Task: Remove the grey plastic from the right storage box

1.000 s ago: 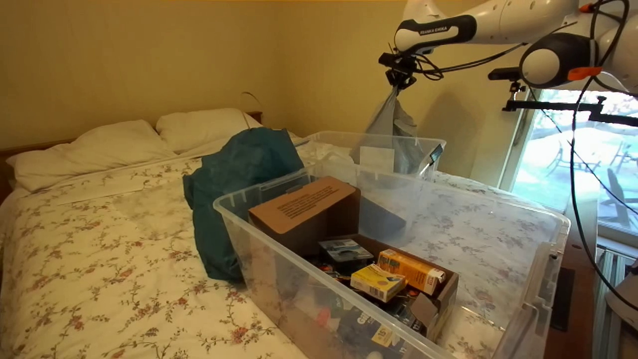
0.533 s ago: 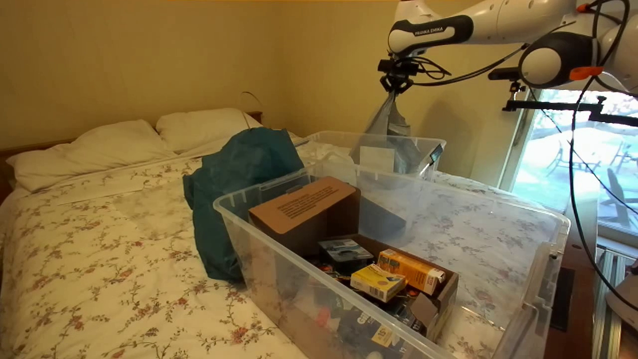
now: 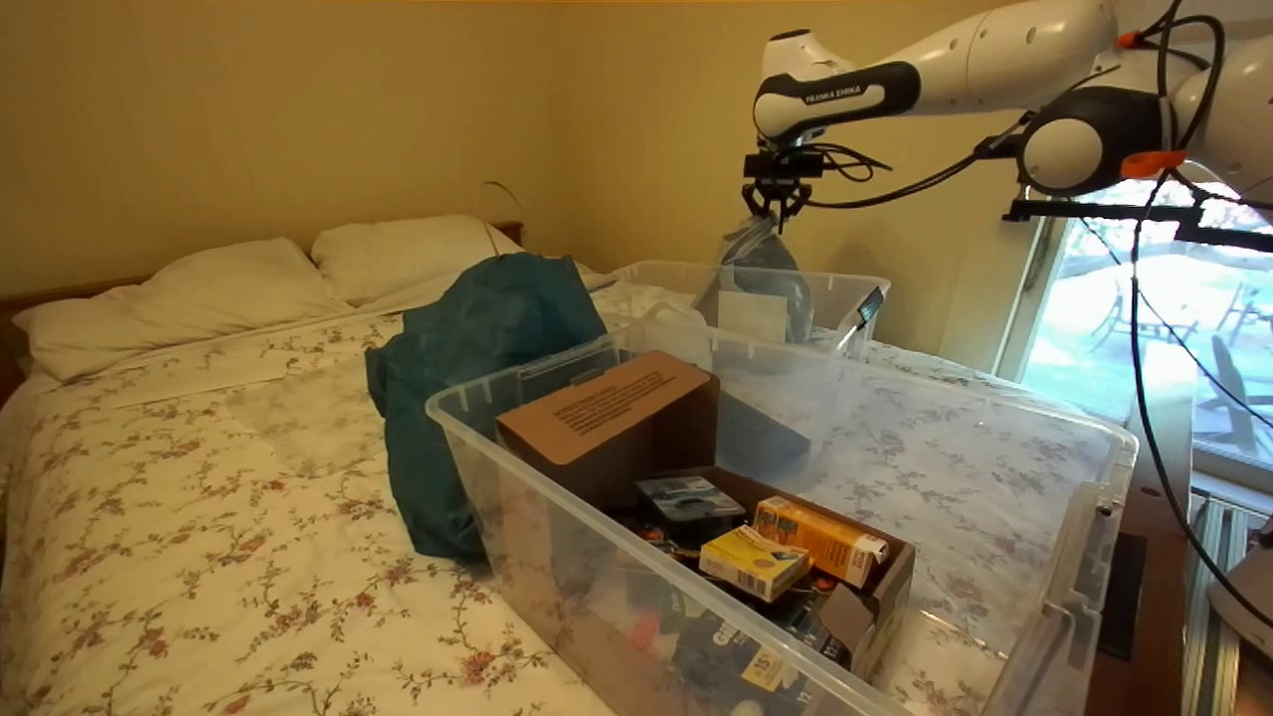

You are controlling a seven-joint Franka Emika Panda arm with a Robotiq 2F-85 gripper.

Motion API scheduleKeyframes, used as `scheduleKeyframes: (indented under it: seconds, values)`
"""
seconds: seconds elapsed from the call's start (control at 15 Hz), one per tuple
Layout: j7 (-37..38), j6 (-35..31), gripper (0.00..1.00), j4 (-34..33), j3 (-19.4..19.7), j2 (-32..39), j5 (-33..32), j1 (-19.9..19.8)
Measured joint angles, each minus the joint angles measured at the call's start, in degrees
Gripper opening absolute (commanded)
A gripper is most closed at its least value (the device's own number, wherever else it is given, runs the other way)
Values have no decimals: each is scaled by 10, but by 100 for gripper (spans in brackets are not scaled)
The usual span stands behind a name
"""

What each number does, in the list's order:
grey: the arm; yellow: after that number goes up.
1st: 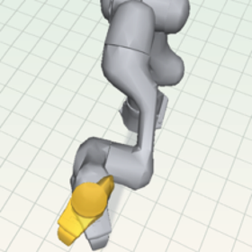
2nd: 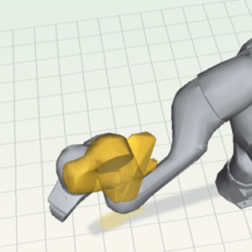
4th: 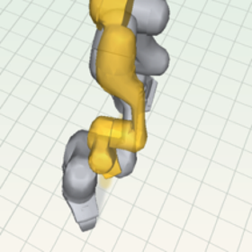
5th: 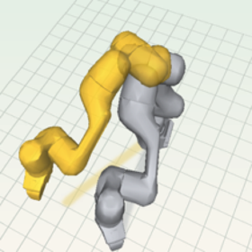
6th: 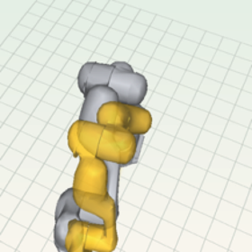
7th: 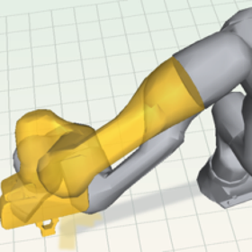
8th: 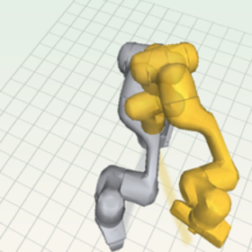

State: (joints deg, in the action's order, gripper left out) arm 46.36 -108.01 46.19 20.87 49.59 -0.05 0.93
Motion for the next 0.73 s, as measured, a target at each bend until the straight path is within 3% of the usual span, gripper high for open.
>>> scheduleKeyframes:
  seconds: [0.33, 0.73]
  values:
    - [-46, -3, 96, -22, 35, -57, -13, -9]
    - [-154, 2, 100, -2, -2, -176, 68, -42]
